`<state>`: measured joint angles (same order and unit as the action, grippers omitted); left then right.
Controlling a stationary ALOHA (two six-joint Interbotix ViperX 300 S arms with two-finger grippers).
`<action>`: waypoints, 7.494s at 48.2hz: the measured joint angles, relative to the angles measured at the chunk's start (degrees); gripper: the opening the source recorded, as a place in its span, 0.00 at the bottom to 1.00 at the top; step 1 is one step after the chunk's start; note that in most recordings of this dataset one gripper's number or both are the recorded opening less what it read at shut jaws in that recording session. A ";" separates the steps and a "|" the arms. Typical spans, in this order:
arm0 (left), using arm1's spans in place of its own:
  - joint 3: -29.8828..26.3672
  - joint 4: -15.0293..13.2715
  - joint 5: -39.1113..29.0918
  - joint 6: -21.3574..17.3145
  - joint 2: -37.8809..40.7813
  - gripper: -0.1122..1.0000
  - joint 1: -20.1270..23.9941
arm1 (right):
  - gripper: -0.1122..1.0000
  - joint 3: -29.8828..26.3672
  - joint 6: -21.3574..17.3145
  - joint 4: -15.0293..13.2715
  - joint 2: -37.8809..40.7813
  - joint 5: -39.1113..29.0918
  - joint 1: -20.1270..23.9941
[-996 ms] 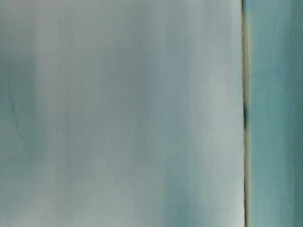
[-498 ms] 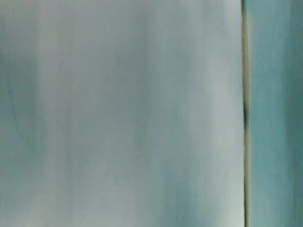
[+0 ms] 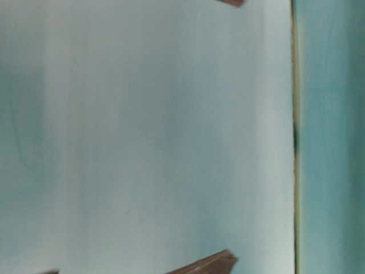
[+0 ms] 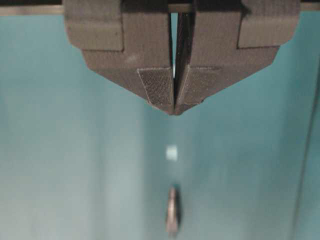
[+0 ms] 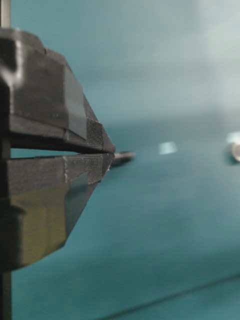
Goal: Insert the washer onto the shaft with both hands.
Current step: 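Move both grippers from rest toward the washer and the shaft, then lower left gripper over the washer and right gripper over the shaft, then close left gripper on the washer and right gripper on the shaft hex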
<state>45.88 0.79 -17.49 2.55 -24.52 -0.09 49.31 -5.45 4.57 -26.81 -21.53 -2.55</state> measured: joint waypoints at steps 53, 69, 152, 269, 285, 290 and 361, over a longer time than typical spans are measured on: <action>-11.43 0.53 -13.71 0.09 21.62 0.12 1.58 | 0.03 -13.01 9.23 -2.37 22.06 -15.21 0.09; -12.04 0.53 -13.54 -1.58 23.55 0.12 1.76 | 0.03 -13.27 10.11 -2.37 23.64 -14.94 0.18; -10.63 0.70 -7.56 -2.46 30.94 0.91 1.58 | 0.87 -9.40 8.44 -2.37 27.69 -2.37 1.67; -10.72 0.70 -5.71 -1.67 32.96 0.68 1.23 | 0.51 -8.00 8.53 -2.37 31.90 -0.09 1.41; -10.81 0.53 -5.71 -1.76 32.96 0.43 1.05 | 0.12 -8.00 8.53 -2.29 32.17 -0.18 1.32; -10.81 0.53 -5.71 -1.85 32.96 0.43 1.05 | 0.10 -8.09 8.53 -2.29 32.26 -0.18 1.14; -8.96 0.70 -3.25 -1.76 30.15 0.43 1.49 | 0.10 -7.73 8.88 -2.29 31.90 0.79 1.05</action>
<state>36.91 1.49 -20.74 0.79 5.63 1.41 41.57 3.43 2.29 5.10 -20.74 -1.49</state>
